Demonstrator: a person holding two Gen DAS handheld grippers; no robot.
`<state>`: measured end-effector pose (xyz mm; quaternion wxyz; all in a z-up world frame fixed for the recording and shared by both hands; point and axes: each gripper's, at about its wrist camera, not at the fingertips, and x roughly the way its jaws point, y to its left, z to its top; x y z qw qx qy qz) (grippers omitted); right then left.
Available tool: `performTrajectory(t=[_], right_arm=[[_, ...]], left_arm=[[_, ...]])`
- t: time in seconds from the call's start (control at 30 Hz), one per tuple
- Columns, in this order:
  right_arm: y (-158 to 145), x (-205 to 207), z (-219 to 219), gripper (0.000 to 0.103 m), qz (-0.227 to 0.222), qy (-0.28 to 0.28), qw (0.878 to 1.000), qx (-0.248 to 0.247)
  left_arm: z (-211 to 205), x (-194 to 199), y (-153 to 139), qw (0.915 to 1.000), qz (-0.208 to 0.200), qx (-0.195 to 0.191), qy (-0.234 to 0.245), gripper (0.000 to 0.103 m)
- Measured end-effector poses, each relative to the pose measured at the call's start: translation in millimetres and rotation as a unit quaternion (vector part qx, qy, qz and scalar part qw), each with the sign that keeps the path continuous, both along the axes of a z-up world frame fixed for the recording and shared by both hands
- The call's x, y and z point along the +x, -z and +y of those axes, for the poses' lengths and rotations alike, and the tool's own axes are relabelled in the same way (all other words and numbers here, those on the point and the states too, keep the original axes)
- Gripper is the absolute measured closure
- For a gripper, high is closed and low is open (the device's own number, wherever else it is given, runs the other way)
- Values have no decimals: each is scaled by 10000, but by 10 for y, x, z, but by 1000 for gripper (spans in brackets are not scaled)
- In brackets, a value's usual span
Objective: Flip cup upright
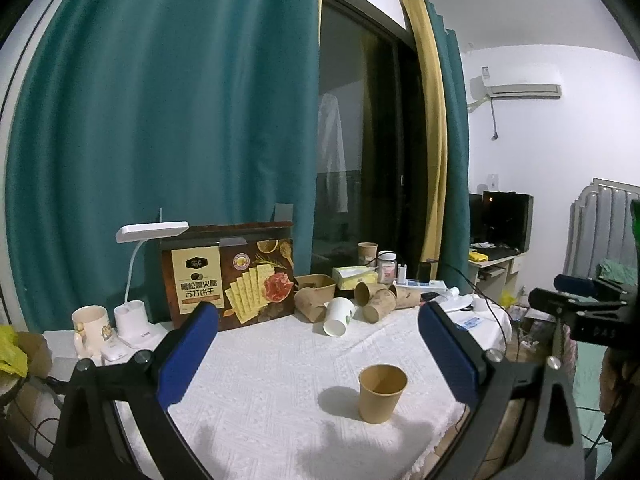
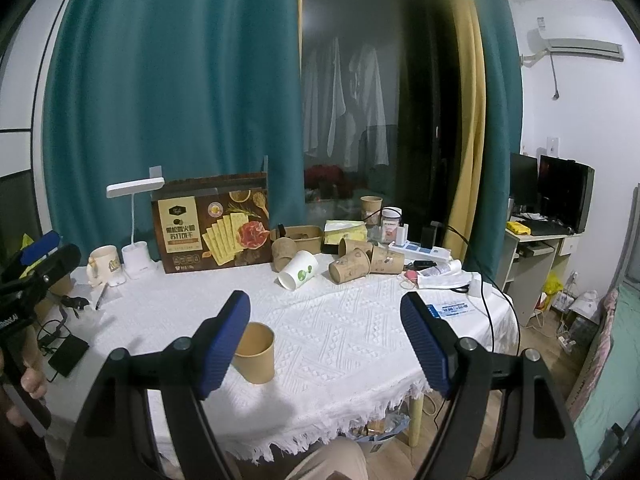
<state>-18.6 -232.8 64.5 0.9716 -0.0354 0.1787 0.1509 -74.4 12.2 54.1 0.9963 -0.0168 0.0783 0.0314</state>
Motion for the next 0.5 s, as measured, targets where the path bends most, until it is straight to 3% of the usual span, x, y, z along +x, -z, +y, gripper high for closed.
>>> performTrajectory(t=[0.5], right_arm=[[111,52,2,27,33,-23,10000,37]], left_arm=[[14,48,17,9999,103,-46,15,3]])
